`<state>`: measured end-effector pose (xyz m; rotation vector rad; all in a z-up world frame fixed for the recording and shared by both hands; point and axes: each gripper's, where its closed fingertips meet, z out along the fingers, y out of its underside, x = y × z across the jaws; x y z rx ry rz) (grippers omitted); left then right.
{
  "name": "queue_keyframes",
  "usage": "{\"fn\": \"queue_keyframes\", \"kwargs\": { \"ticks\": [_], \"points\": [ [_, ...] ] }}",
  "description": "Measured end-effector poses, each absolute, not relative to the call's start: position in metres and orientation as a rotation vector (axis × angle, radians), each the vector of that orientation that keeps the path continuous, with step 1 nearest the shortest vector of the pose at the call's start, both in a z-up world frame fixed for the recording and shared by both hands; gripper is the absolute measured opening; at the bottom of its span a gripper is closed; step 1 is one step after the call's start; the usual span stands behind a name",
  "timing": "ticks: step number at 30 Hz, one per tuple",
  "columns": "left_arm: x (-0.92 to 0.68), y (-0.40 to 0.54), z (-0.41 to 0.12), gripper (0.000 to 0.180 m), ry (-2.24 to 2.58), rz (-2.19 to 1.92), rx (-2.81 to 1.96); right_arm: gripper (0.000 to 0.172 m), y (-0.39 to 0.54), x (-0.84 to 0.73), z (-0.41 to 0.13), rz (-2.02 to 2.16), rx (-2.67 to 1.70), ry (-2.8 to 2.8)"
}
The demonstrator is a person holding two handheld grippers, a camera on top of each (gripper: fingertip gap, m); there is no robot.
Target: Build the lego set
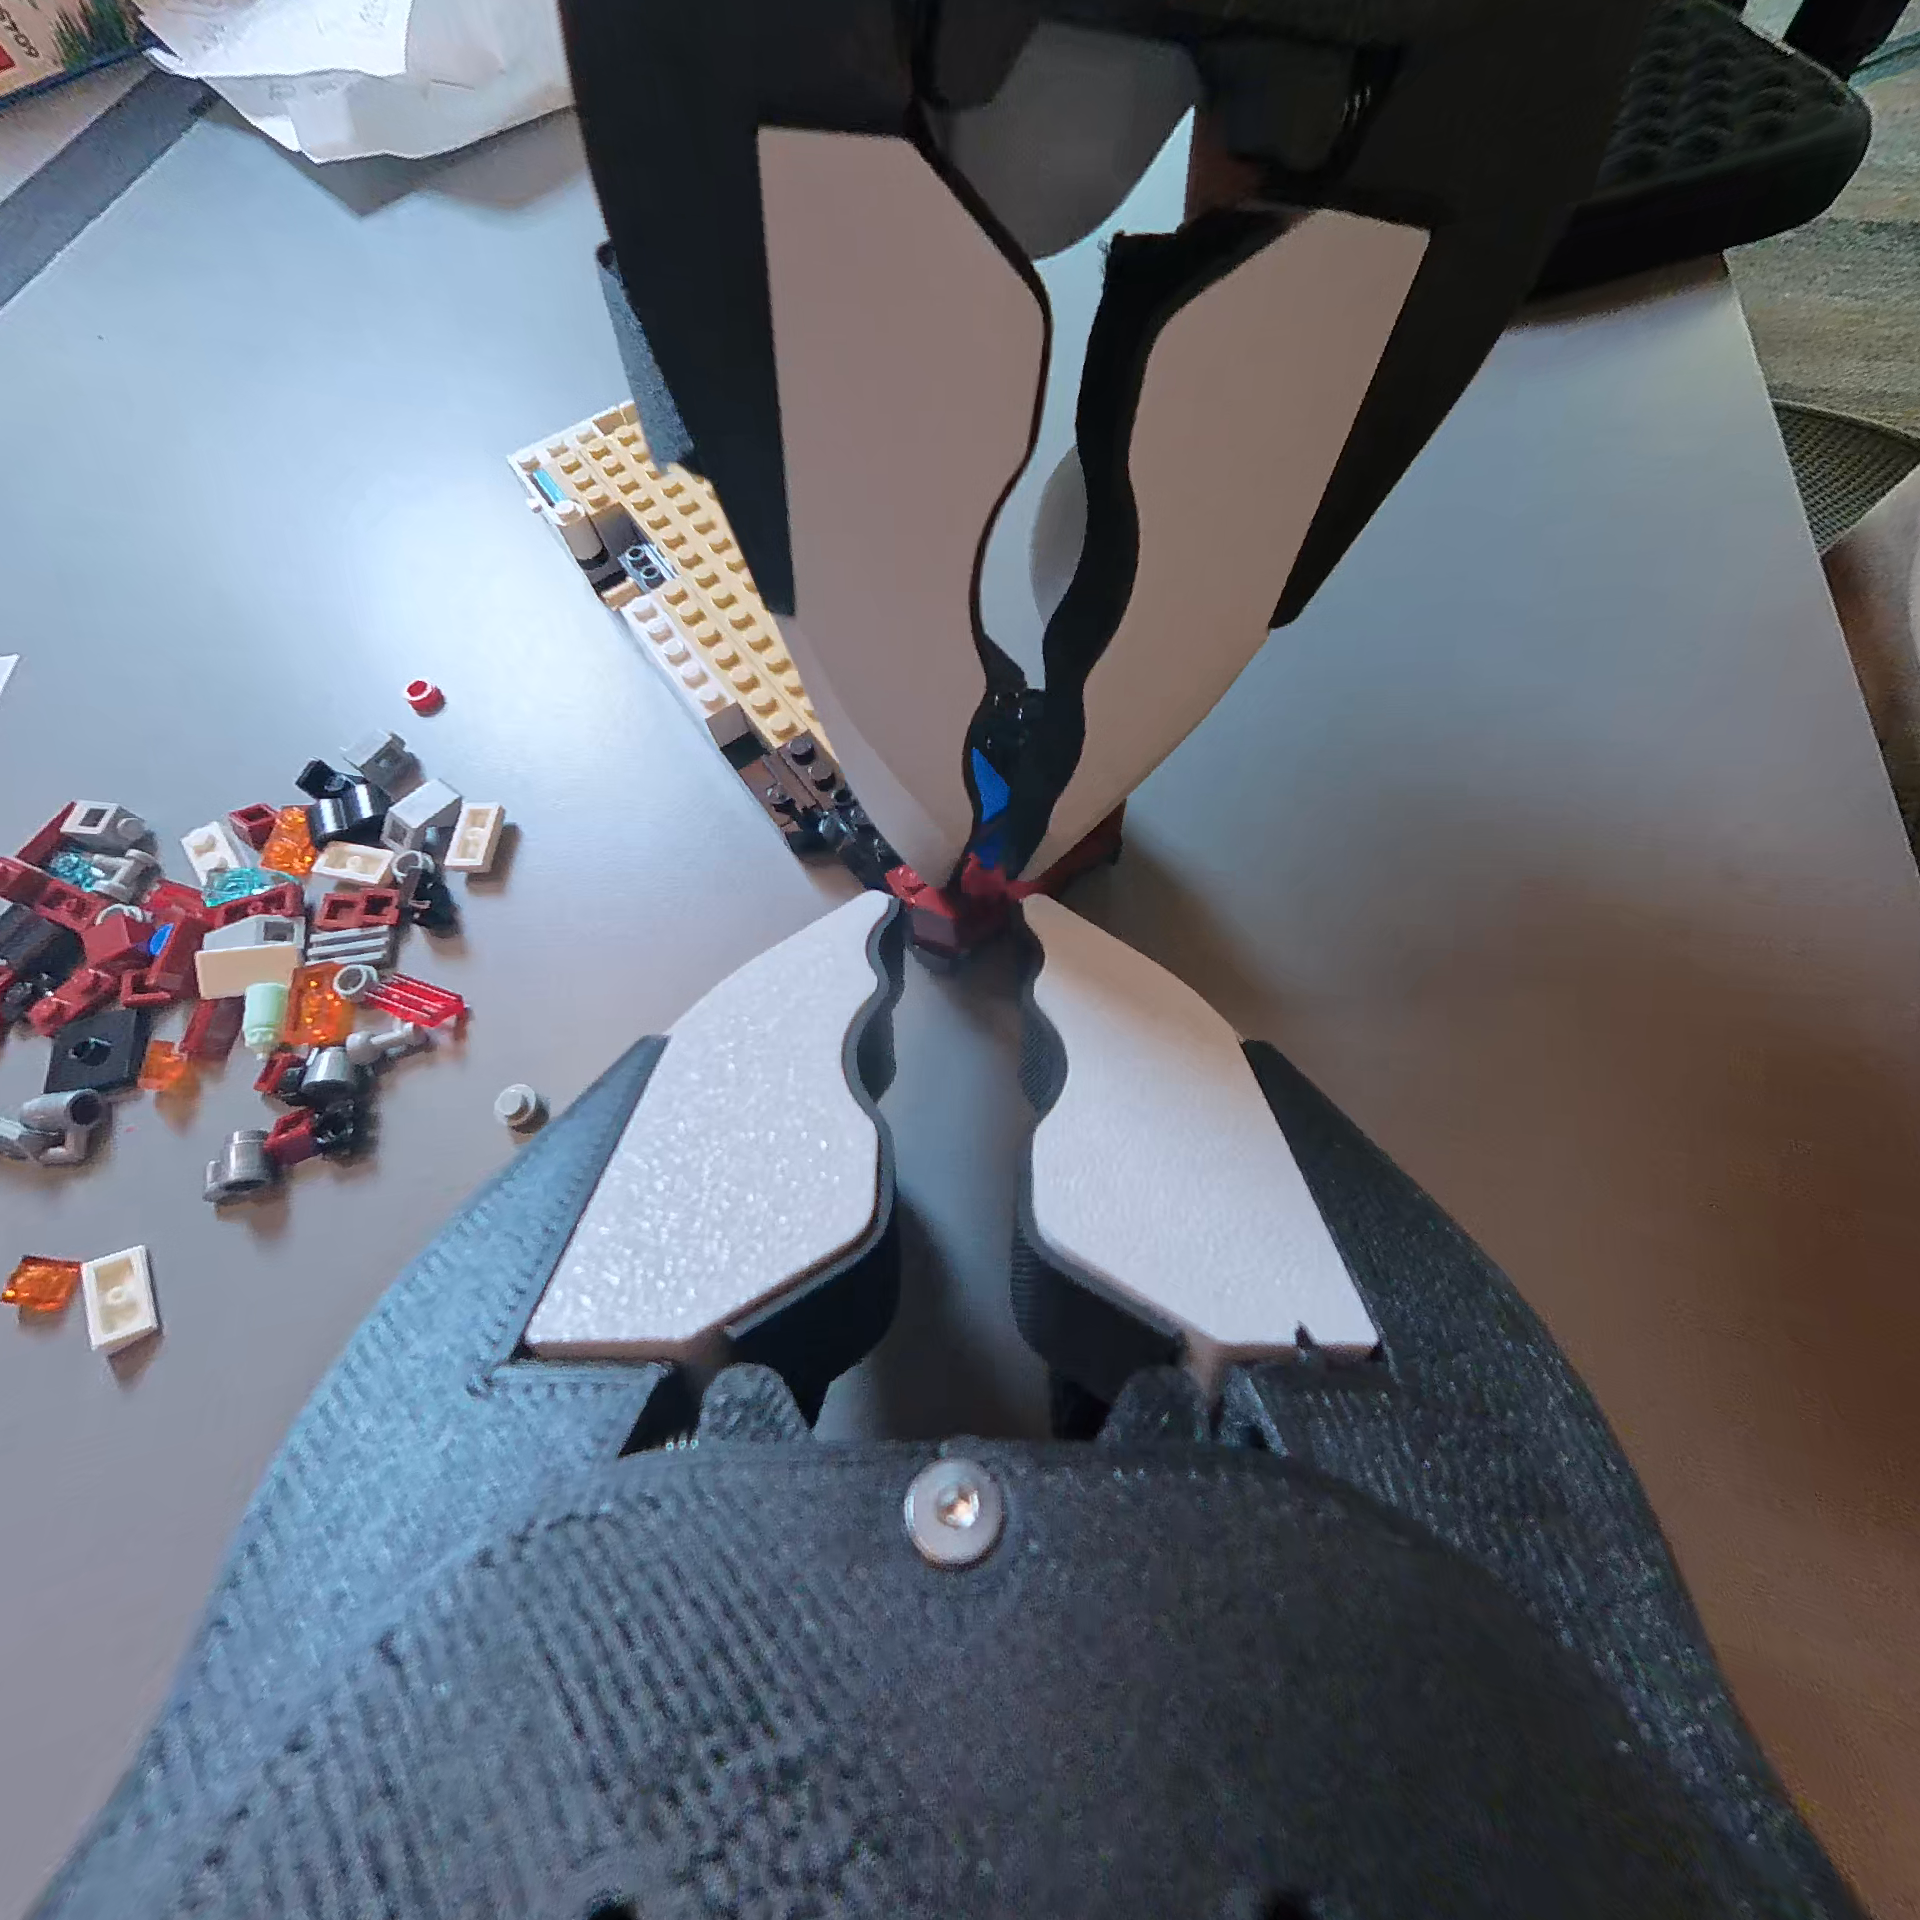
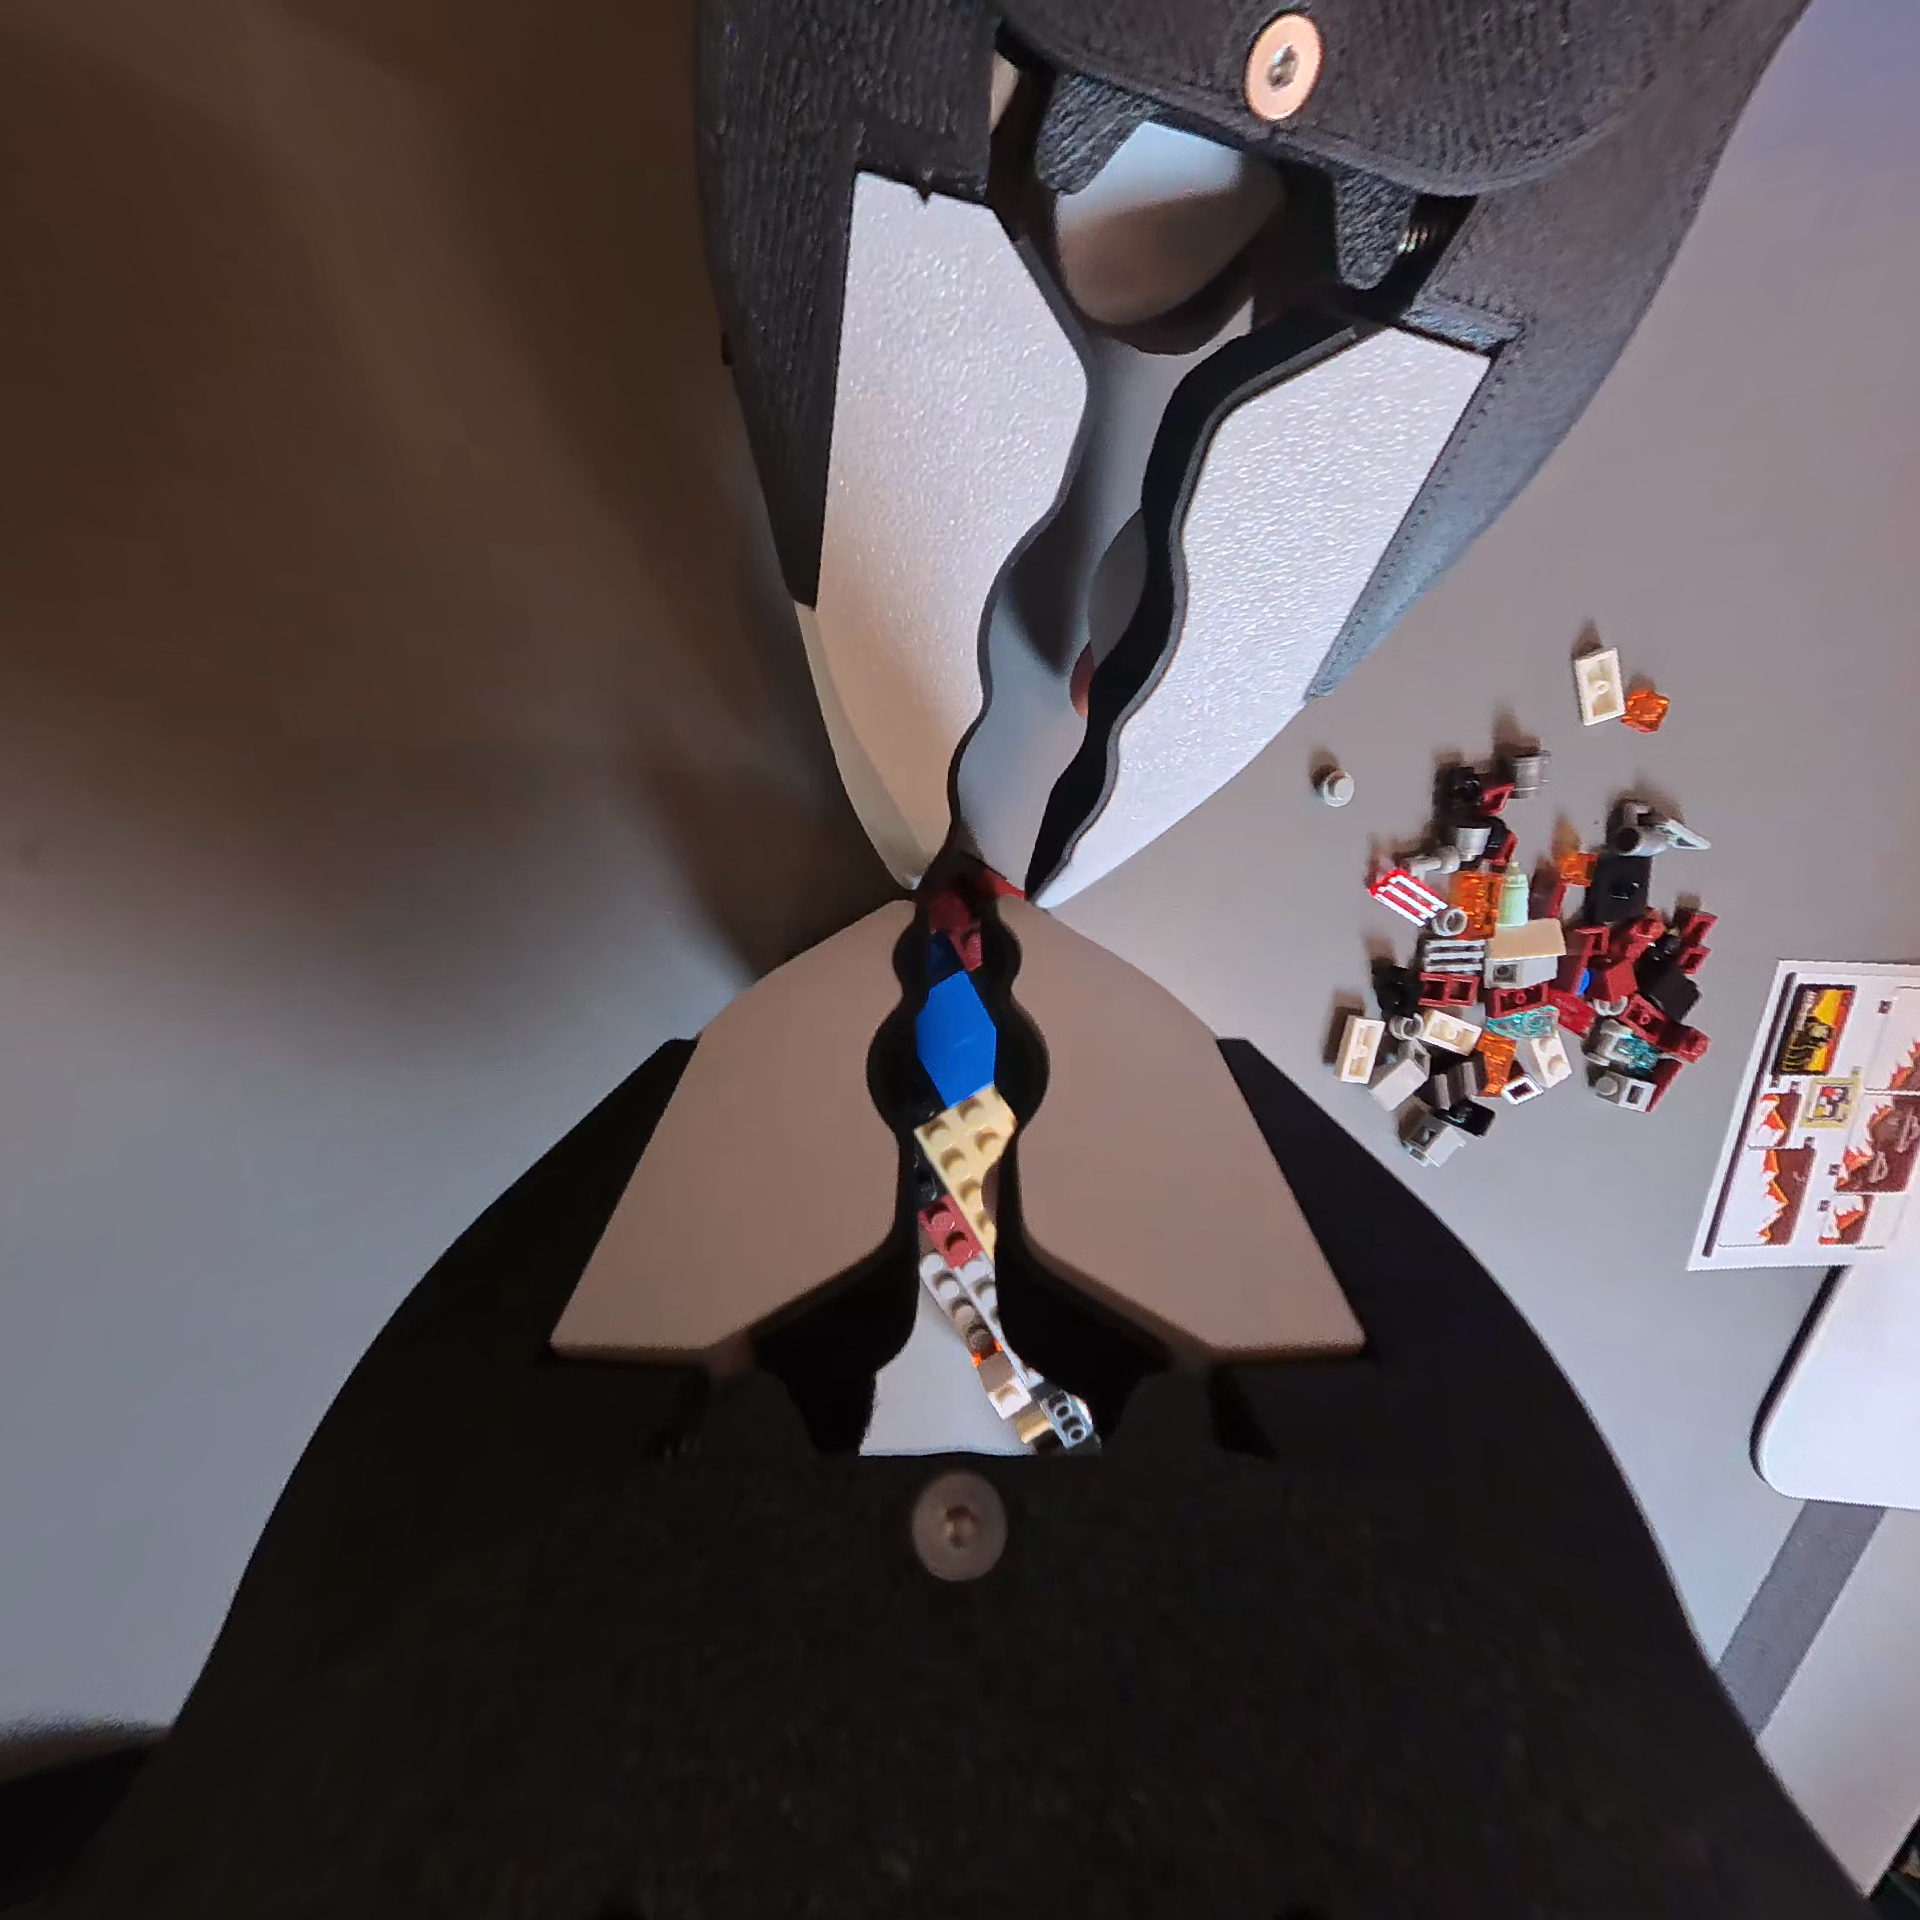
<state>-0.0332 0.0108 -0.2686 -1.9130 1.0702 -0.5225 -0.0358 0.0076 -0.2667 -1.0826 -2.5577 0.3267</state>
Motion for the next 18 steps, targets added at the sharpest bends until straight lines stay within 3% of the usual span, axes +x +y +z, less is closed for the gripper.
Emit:
{"fn": "queue_keyframes", "kwargs": {
  "ticks": [18],
  "points": [
    [-0.0350,0.0088,-0.2711,0.013,1.089,-0.512,-1.925,0.000,0.0054,-0.0350,-0.2681,0.330,-1.080,-2.556]
  ]
}}
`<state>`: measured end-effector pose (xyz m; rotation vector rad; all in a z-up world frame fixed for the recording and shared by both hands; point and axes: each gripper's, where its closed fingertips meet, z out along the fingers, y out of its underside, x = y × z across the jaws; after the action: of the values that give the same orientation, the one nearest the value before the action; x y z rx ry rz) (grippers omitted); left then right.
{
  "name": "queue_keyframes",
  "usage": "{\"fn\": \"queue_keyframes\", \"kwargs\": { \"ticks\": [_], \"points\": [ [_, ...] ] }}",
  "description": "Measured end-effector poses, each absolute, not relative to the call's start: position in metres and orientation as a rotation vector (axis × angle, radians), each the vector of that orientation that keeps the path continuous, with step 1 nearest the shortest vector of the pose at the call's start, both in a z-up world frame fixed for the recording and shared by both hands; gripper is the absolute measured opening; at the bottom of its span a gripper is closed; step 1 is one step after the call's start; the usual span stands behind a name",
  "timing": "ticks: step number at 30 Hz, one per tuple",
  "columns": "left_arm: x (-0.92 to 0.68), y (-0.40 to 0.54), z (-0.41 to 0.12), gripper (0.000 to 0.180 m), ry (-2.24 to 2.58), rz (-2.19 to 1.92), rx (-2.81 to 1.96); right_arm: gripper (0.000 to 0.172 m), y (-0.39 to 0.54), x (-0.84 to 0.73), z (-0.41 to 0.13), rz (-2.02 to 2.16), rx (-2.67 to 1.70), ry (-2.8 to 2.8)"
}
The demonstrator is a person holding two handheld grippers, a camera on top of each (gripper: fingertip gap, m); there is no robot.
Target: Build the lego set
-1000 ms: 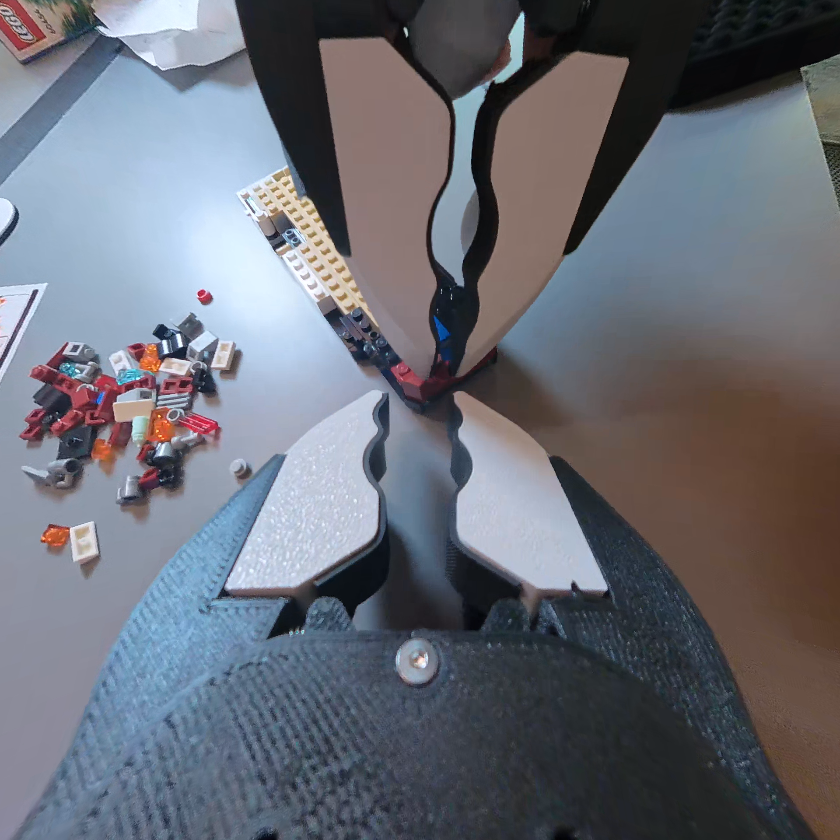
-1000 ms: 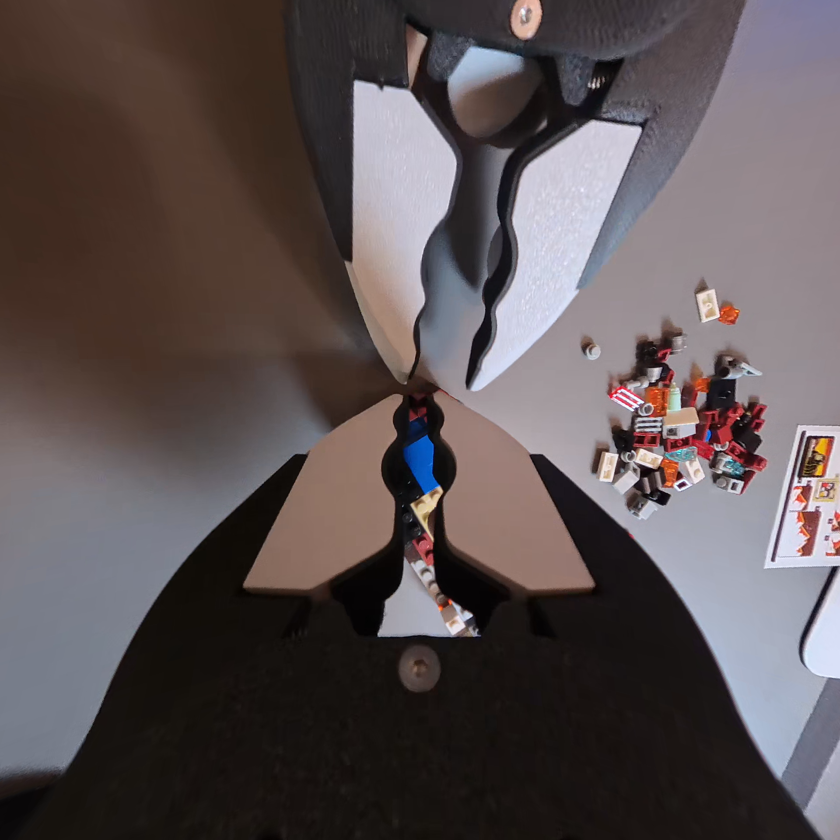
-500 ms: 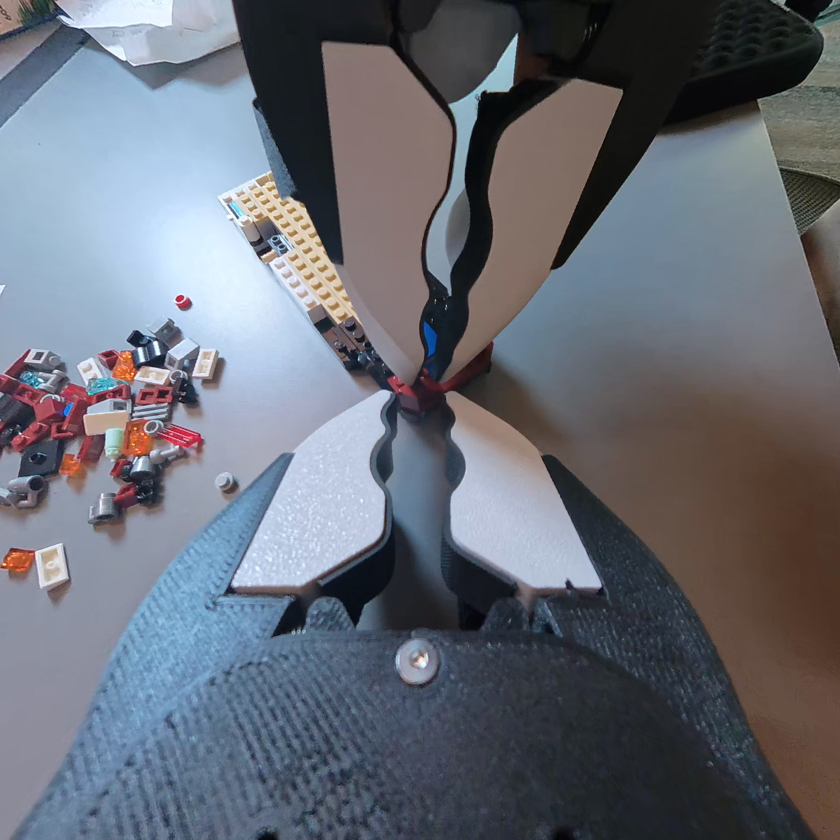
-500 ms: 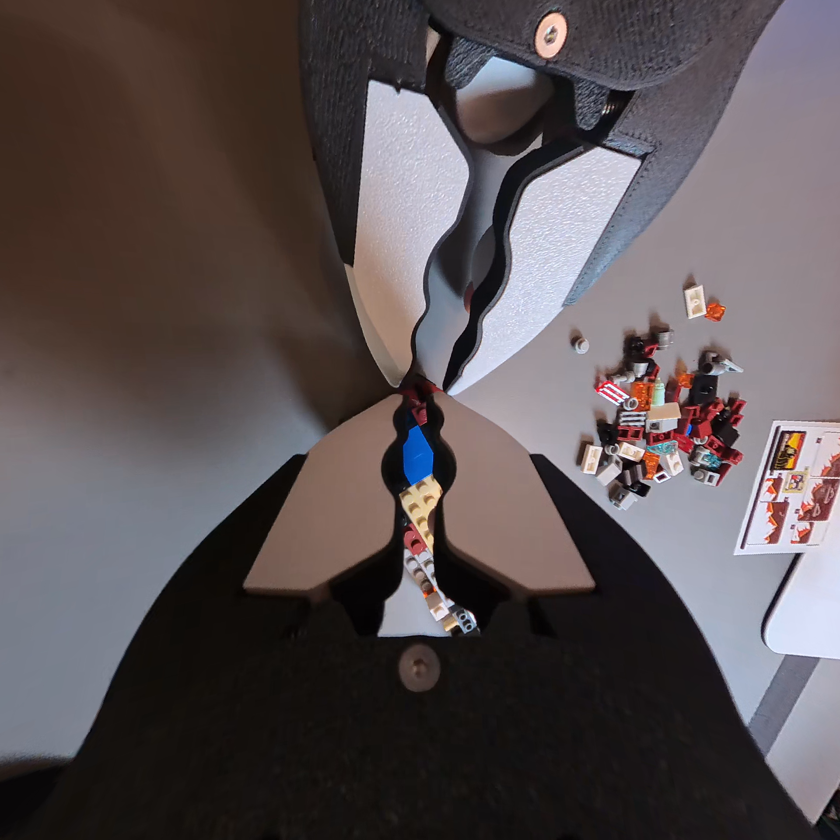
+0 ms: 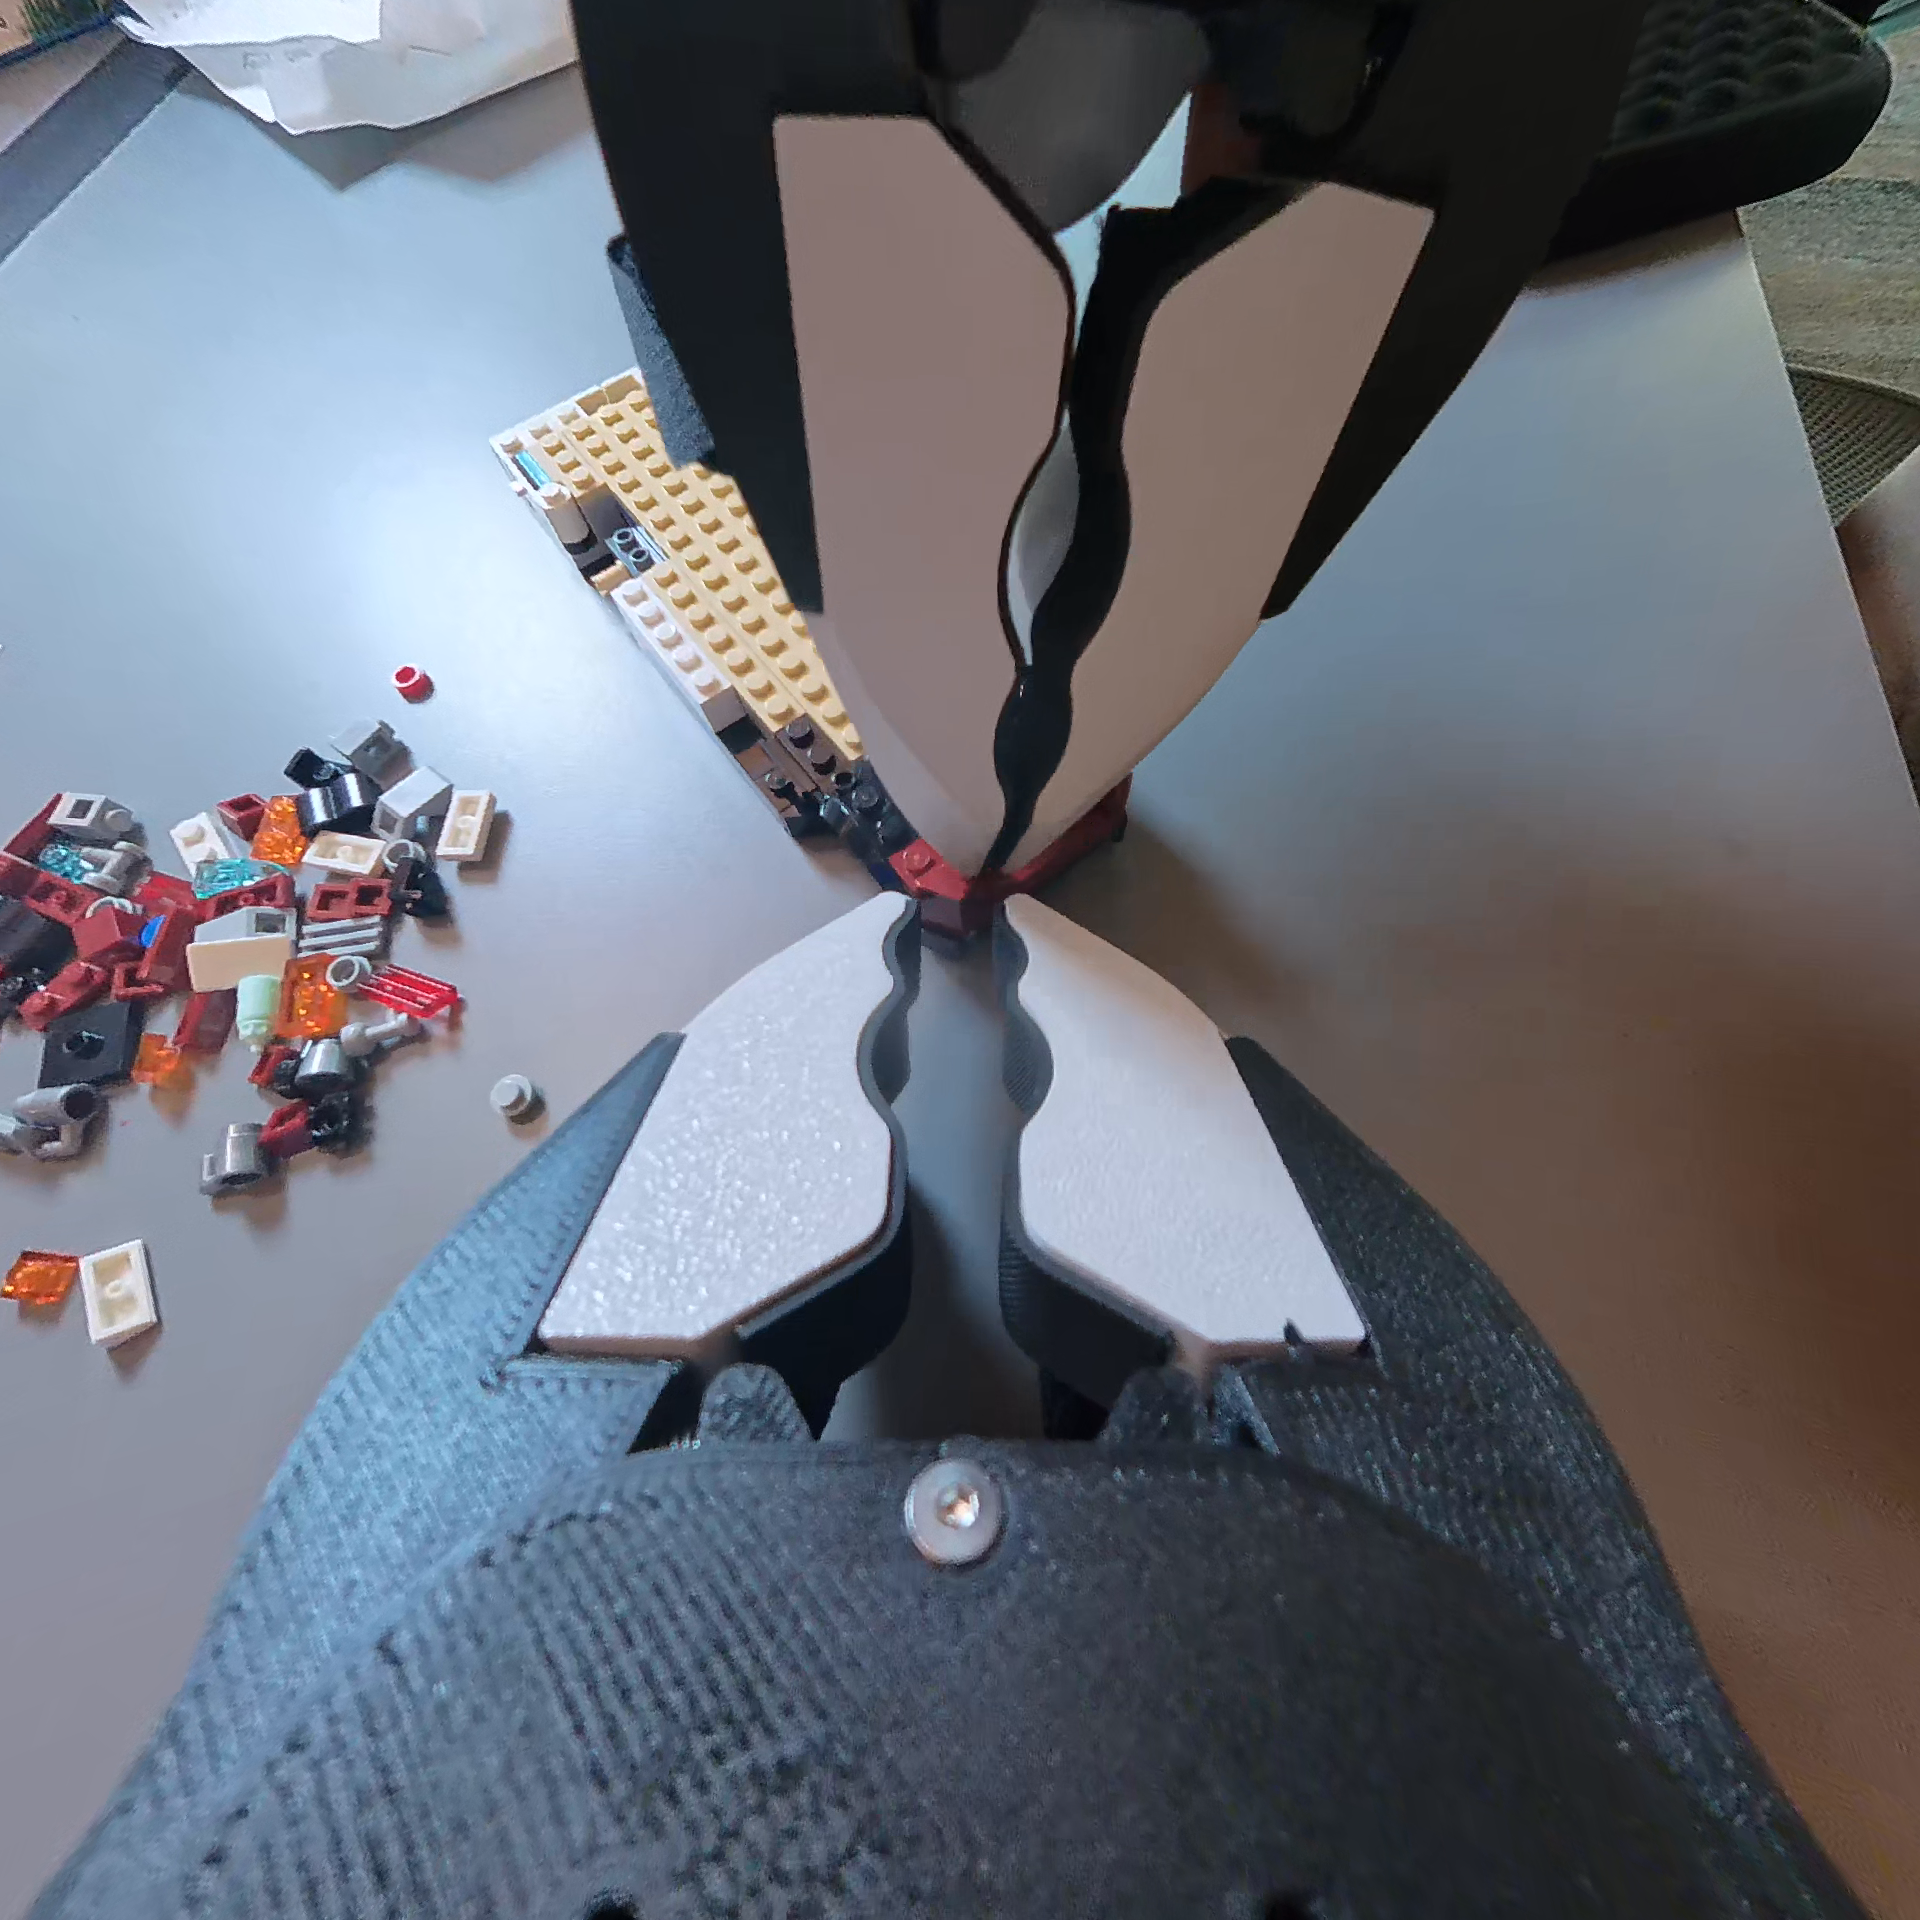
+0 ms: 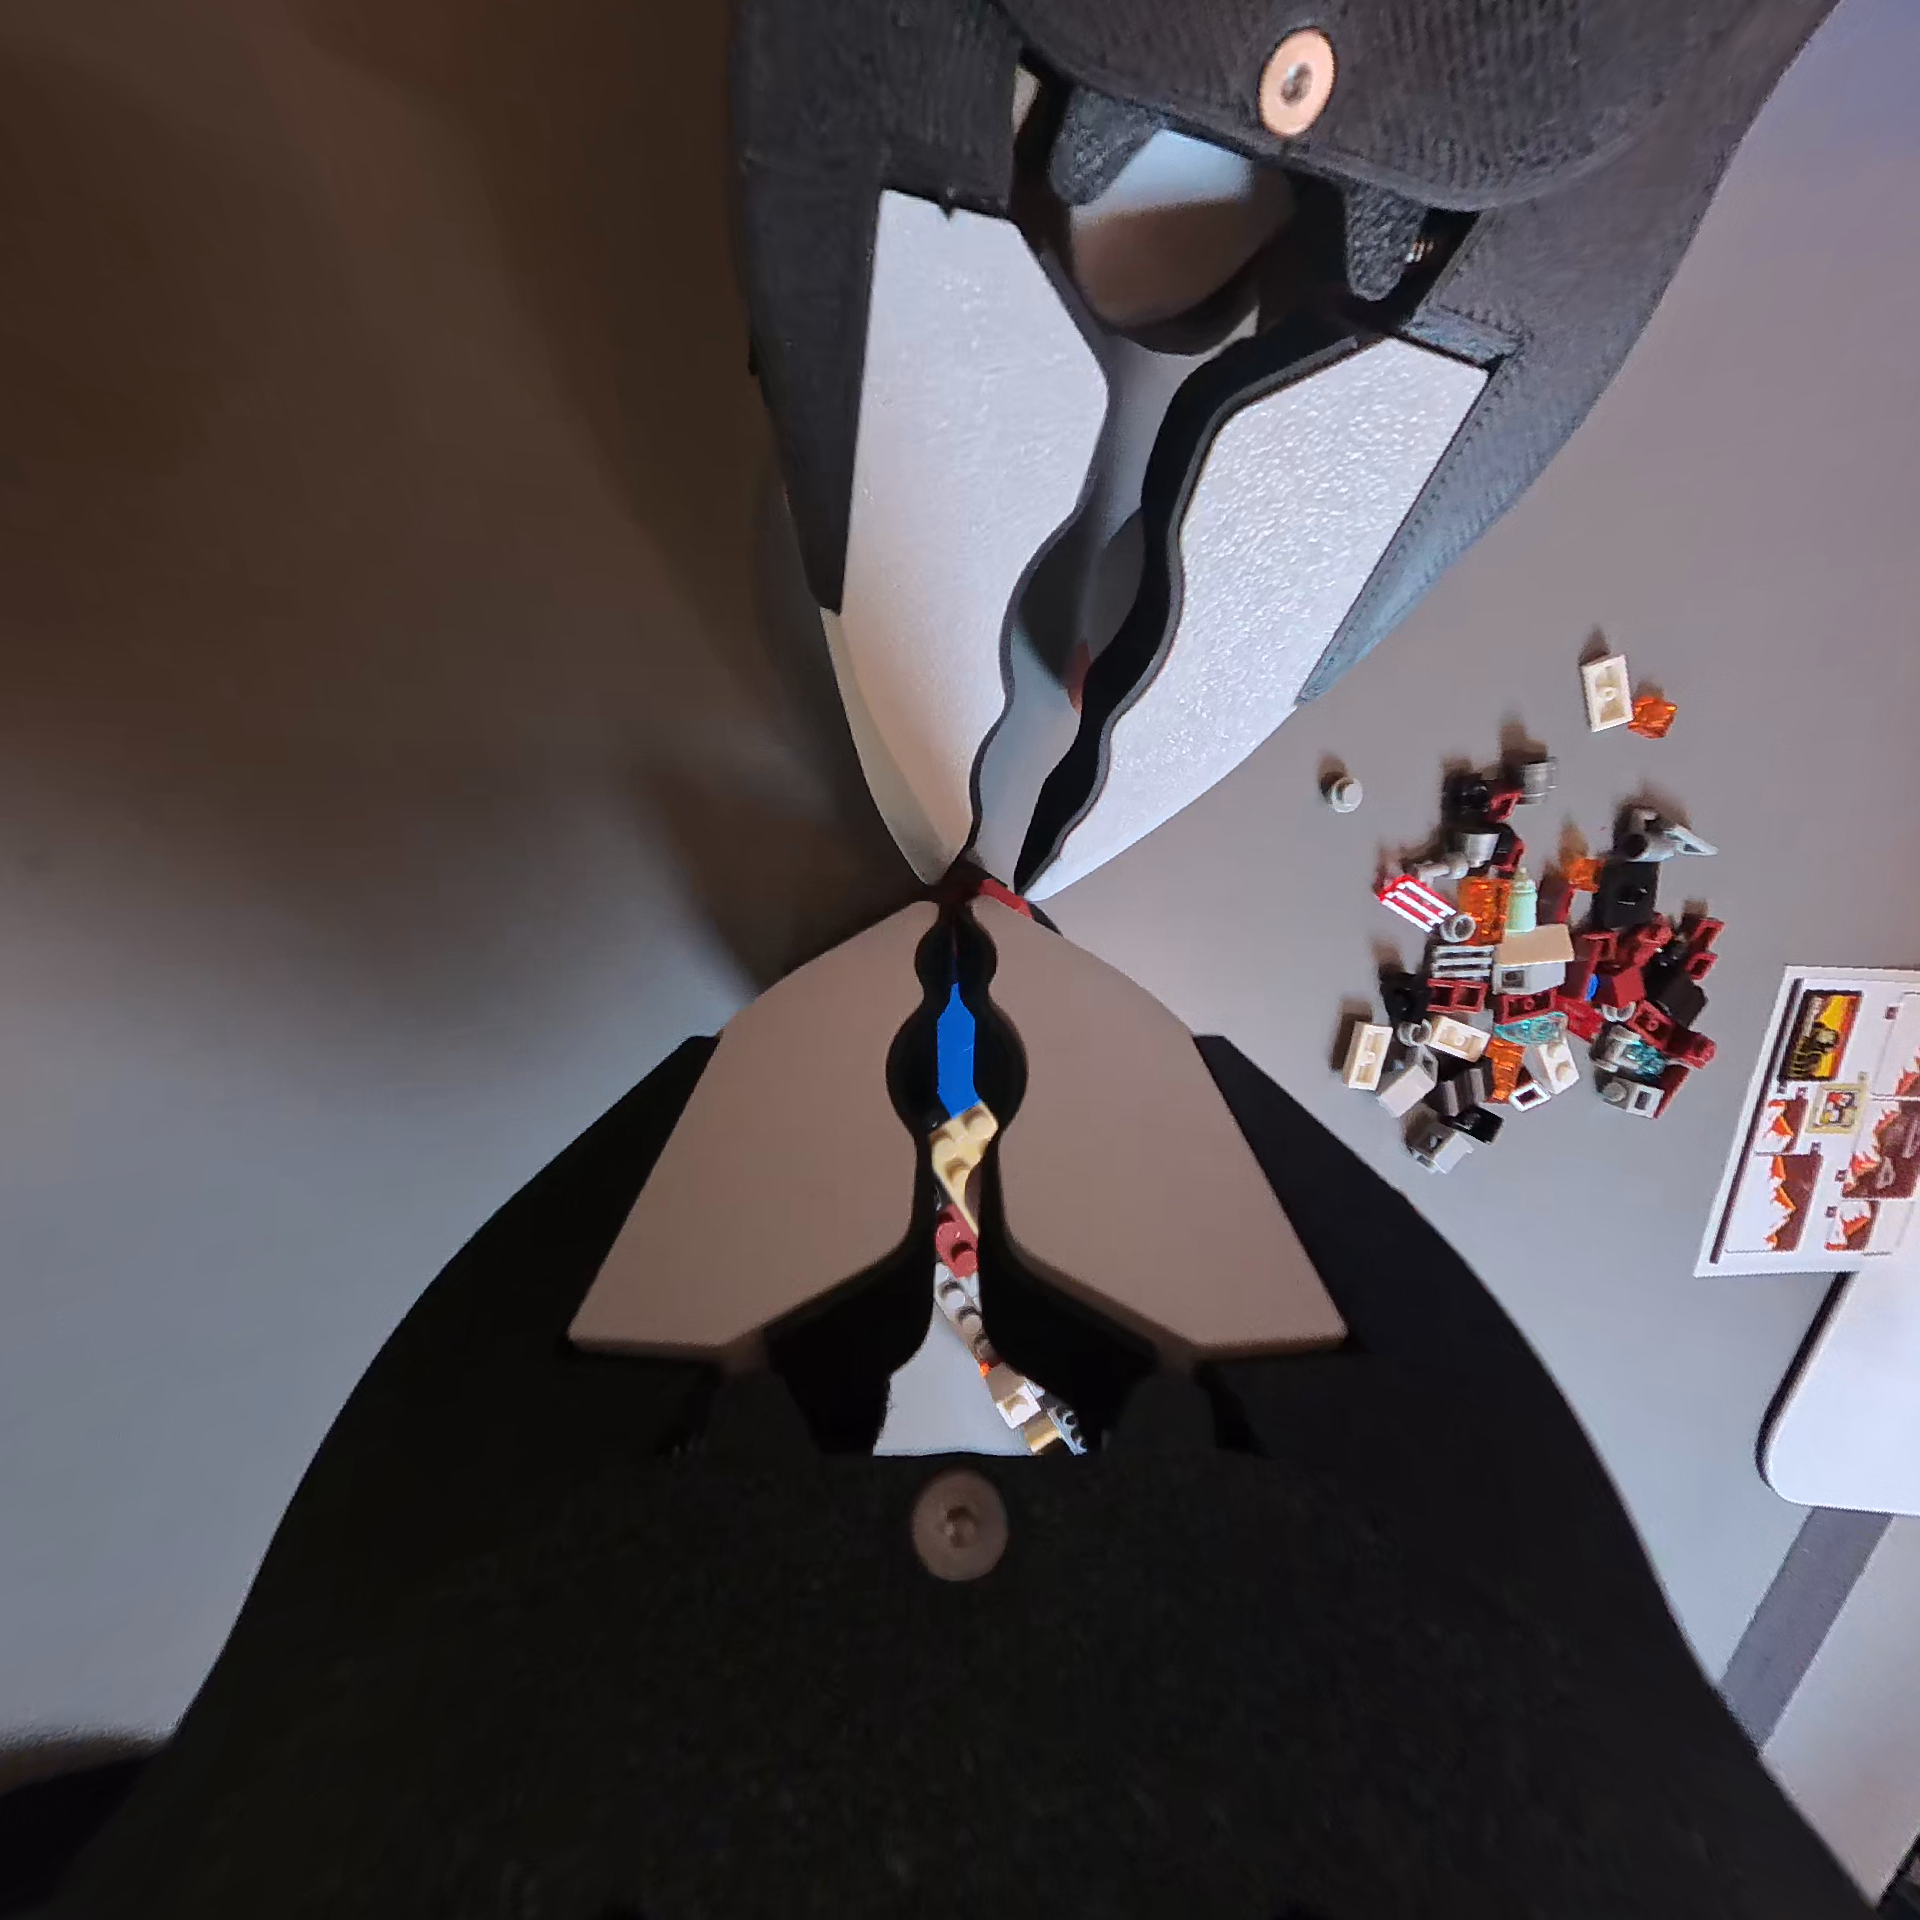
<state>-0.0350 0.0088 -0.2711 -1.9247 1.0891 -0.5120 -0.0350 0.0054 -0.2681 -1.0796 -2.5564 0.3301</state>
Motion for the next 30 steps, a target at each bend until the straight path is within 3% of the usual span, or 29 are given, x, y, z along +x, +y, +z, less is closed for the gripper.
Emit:
{"fn": "queue_keyframes", "kwargs": {
  "ticks": [19,30],
  "points": [
    [-0.034,0.009,-0.273,0.009,1.092,-0.483,-1.932,0.000,0.004,-0.032,-0.271,0.335,-1.115,-2.579],
    [-0.032,0.009,-0.270,0.010,1.071,-0.517,-1.927,0.000,0.001,-0.029,-0.258,0.549,-1.217,-2.480]
  ]
}}
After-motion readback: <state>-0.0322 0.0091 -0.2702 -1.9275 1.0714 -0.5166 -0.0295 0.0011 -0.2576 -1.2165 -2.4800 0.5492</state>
